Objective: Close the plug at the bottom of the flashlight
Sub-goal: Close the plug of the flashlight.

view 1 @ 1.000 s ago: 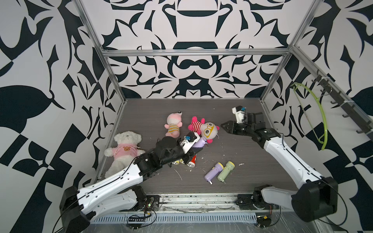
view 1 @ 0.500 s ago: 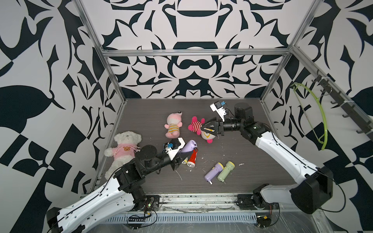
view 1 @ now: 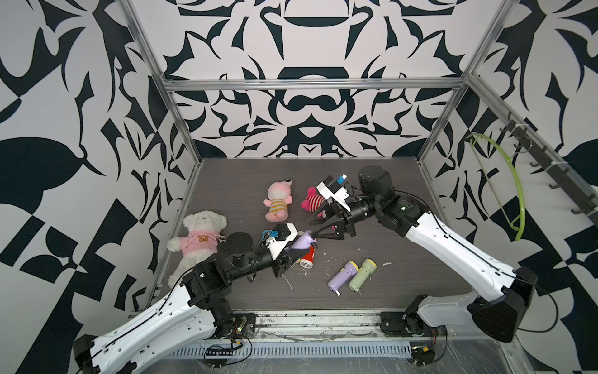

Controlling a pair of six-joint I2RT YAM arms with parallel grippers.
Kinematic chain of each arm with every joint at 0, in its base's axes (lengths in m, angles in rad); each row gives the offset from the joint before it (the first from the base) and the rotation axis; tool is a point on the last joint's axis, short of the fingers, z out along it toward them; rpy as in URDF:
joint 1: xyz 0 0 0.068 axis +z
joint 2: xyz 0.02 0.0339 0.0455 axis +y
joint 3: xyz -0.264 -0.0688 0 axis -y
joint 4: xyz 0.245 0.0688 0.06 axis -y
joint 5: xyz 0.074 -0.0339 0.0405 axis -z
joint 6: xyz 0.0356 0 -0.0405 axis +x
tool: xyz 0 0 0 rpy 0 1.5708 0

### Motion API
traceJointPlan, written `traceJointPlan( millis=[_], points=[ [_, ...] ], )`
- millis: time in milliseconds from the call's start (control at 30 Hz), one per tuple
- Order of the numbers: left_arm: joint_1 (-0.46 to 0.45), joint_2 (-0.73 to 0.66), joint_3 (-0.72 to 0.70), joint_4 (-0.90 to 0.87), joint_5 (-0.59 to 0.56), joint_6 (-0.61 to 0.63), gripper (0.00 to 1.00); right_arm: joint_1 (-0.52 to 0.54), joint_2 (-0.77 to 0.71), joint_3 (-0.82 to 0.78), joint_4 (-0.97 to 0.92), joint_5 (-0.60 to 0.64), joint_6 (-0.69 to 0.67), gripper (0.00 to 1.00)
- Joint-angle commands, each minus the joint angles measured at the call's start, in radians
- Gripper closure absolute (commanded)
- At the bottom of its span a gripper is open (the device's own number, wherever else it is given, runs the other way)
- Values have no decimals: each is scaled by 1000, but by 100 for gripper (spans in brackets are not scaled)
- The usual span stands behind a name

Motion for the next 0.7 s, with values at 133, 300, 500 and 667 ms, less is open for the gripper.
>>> traceJointPlan(
  millis=[133, 300, 500, 667],
  points=[
    [3, -51, 79, -4, 111, -34, 97, 6, -4, 9, -104, -28, -132, 50],
    [3, -65, 94, -17, 146, -54, 95, 13, 4, 28, -101, -63, -138, 50],
    [3, -51, 103, -26, 164, -68, 93, 37, 9, 70, -146, -87, -167, 51],
    [3, -36, 110, -25, 170, -71, 92, 61, 1, 89, -166, -92, -183, 51]
  ],
)
